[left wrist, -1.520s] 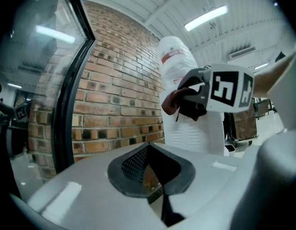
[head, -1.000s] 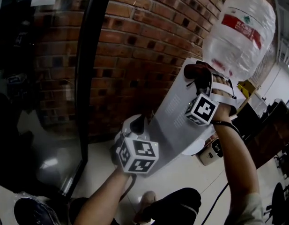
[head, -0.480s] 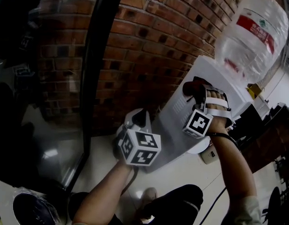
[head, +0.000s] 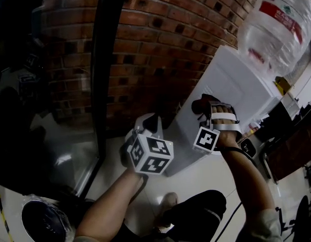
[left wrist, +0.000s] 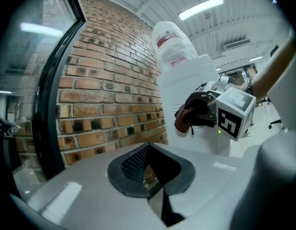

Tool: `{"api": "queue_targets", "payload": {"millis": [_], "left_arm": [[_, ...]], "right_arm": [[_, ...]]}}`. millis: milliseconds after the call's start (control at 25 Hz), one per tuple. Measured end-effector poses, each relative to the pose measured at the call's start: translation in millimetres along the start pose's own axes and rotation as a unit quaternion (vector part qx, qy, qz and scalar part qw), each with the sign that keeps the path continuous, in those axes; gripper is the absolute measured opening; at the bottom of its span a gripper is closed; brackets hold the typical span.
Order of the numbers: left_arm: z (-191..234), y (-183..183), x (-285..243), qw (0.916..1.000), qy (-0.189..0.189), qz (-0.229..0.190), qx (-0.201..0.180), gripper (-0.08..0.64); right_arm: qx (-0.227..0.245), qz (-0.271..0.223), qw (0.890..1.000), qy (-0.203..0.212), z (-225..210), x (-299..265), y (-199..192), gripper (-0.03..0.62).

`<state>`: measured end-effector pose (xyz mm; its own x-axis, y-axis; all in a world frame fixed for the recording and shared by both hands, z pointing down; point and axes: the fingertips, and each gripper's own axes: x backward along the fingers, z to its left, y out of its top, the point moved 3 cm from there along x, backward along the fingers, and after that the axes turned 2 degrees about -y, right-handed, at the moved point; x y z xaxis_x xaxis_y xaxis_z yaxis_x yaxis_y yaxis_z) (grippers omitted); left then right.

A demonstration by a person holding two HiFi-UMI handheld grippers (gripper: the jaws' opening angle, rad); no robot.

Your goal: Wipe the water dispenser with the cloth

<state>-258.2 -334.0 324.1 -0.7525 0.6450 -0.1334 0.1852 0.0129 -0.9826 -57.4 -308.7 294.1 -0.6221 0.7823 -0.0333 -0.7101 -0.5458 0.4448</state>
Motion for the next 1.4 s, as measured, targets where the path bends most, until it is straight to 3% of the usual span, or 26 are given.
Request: {"api": "queue_targets", "payload": {"millis": [200, 440, 680, 880, 1160, 1400], "left_arm": [[0, -20, 3, 0.9987, -0.015, 0.025, 0.041, 0.0], [-5, -38, 6, 0.9985, -0.02, 0.031, 0.041, 0.0], [-17, -65, 1, 0.9967, -0.046, 0.051, 0.043, 0.0], [-19, -78, -4, 0.996, -0.044, 0.062, 0.047, 0.0], [-22, -115, -23, 0.9905, -0.044, 0.093, 0.092, 0.0], [-24, -144, -29, 0.989, -0.045, 0.133, 0.048, 0.0]], "right_arm": [[0.017, -0.016, 0.999, 0.025, 40, -1, 19, 0.074], [0.046, -0.041, 0.997, 0.035, 86, -5, 45, 0.074], [0.081, -0.053, 0.99, 0.106, 145, -4, 67, 0.074], [0.13, -0.06, 0.978, 0.149, 189, -5, 85, 0.074], [0.153, -0.083, 0.965, 0.196, 249, -7, 118, 0.075], [0.201, -0.108, 0.946, 0.232, 300, -10, 145, 0.075]]}}
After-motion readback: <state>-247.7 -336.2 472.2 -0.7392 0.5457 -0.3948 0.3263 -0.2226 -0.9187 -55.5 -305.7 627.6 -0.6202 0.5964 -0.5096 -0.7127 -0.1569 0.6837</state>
